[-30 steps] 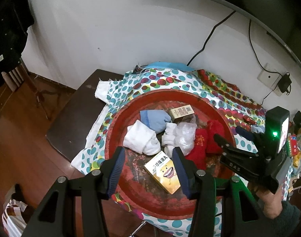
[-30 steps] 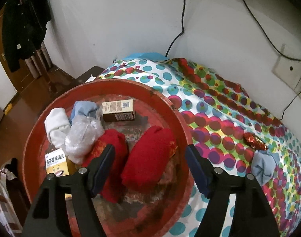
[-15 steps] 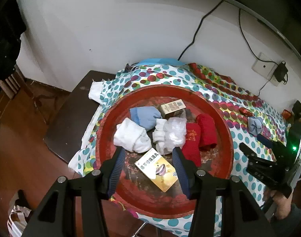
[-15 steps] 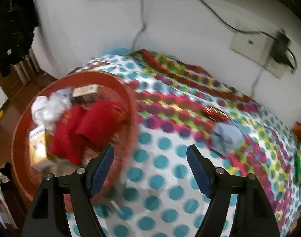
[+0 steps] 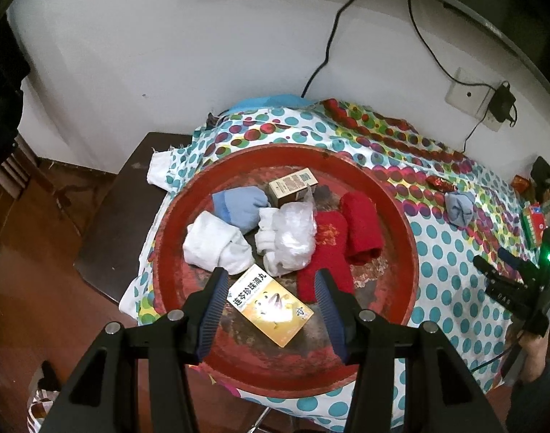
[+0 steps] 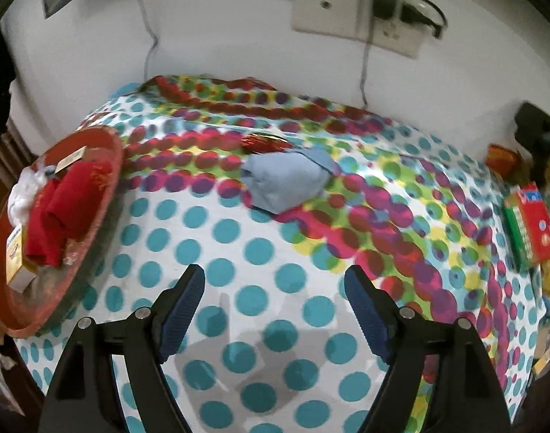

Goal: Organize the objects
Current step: 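Move the right gripper to the light blue sock and grasp it, then lift the light blue sock with the right gripper while the left gripper grasps the red-gold candy packet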

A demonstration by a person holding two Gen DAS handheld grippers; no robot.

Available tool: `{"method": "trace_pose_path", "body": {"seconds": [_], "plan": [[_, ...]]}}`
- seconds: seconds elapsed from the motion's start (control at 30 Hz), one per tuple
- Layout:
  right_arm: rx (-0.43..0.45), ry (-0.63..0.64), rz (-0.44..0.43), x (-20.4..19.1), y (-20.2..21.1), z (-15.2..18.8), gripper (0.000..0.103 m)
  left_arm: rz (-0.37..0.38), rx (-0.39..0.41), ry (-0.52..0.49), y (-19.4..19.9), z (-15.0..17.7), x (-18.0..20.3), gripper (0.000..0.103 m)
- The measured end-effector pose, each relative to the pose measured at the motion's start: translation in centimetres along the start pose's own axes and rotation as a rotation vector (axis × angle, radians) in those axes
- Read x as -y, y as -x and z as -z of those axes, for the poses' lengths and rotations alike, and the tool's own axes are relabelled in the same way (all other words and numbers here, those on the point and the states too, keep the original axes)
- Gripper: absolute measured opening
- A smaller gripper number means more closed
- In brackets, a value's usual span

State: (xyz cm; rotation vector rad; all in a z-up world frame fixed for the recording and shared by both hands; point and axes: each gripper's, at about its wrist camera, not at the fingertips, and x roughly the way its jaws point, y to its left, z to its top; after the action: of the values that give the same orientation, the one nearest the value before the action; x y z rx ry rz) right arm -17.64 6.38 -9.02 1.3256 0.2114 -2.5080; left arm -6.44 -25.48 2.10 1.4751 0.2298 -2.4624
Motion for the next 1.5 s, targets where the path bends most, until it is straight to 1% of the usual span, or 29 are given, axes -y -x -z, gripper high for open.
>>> {"method": "trace_pose_path", "body": {"seconds": [0.13, 0.2, 0.23, 0.4, 0.47, 0.6, 0.67, 0.73, 0.77, 0.83, 0.87, 0.9, 0.97, 1.07, 1.13, 1.17, 1.23, 1.27, 1.33, 1.4, 1.43, 1.5], "plan": [[0.014, -0.032, -0.018, 0.3, -1.1, -1.1, 0.08, 0.006, -0.02, -0.013, -0.8, 0.1, 0.7, 0.051], [0.02, -0.039, -0.026, 0.0, -2.0, -1.8, 0.084, 0.014, -0.029, -0.021, -1.1, 0.1, 1.1, 0.051], [0.022, -0.046, -0.028, -0.1, -2.5, -2.2, 0.084, 0.017, -0.035, -0.026, -1.4, 0.1, 1.3, 0.051], [0.023, -0.135, -0.005, 0.0, -5.5, -4.2, 0.086, 0.01, -0.057, -0.051, -2.9, 0.1, 2.5, 0.051], [0.029, -0.162, 0.009, 0.0, -6.4, -4.8, 0.086, 0.02, -0.066, -0.058, -3.6, 0.1, 2.9, 0.051], [0.035, -0.174, 0.039, -0.1, -7.9, -5.6, 0.088, 0.055, -0.107, -0.102, -5.4, 0.1, 4.2, 0.051], [0.038, -0.181, 0.033, 0.2, -8.4, -5.8, 0.087, 0.072, -0.122, -0.13, -6.2, 0.2, 5.3, 0.051], [0.049, -0.177, -0.004, 0.9, -8.5, -5.6, 0.073, 0.088, -0.13, -0.157, -6.8, 0.3, 6.4, 0.051], [0.043, -0.171, -0.018, 1.2, -8.5, -5.6, 0.058, 0.098, -0.131, -0.172, -7.0, 0.3, 7.0, 0.051], [0.047, -0.159, -0.061, 2.0, -7.9, -5.1, 0.053, 0.125, -0.137, -0.212, -7.6, 0.0, 8.7, 0.051], [0.049, -0.144, -0.07, 2.5, -7.4, -4.7, 0.046, 0.136, -0.14, -0.229, -8.0, -0.4, 9.6, 0.051], [0.051, -0.133, -0.071, 3.0, -6.8, -4.3, 0.045, 0.161, -0.138, -0.254, -8.3, -0.8, 10.7, 0.051], [0.045, -0.122, -0.093, 4.6, -5.6, -3.1, 0.045, 0.242, -0.15, -0.299, -9.1, -1.9, 12.9, 0.051], [0.037, -0.107, -0.12, 7.0, -4.2, -0.9, 0.045, 0.357, -0.15, -0.411, -10.3, -3.8, 16.9, 0.051], [0.046, -0.079, -0.12, 8.1, -3.6, 0.5, 0.045, 0.396, -0.16, -0.489, -11.4, -5.3, 19.4, 0.051], [0.05, -0.066, -0.138, 8.6, -3.4, 1.1, 0.045, 0.416, -0.159, -0.535, -12.0, -6.2, 20.9, 0.051], [0.061, -0.064, -0.151, 9.3, -3.1, 1.7, 0.045, 0.421, -0.164, -0.595, -13.0, -7.4, 22.7, 0.051], [0.063, -0.064, -0.159, 9.5, -3.2, 1.9, 0.045, 0.406, -0.17, -0.628, -13.6, -8.0, 23.7, 0.051], [0.064, -0.07, -0.177, 9.8, -3.4, 2.2, 0.046, 0.363, -0.159, -0.713, -14.8, -9.1, 25.9, 0.051], [0.081, -0.057, -0.179, 9.7, -3.4, 2.4, 0.048, 0.336, -0.156, -0.76, -15.6, -9.8, 27.4, 0.051], [0.085, -0.042, -0.173, 9.4, -3.4, 2.5, 0.048, 0.33, -0.157, -0.779, -16.1, -10.3, 28.3, 0.051], [0.083, -0.033, -0.172, 9.3, -3.4, 2.5, 0.051, 0.343, -0.158, -0.833, -16.8, -10.9, 29.7, 0.051]]}}
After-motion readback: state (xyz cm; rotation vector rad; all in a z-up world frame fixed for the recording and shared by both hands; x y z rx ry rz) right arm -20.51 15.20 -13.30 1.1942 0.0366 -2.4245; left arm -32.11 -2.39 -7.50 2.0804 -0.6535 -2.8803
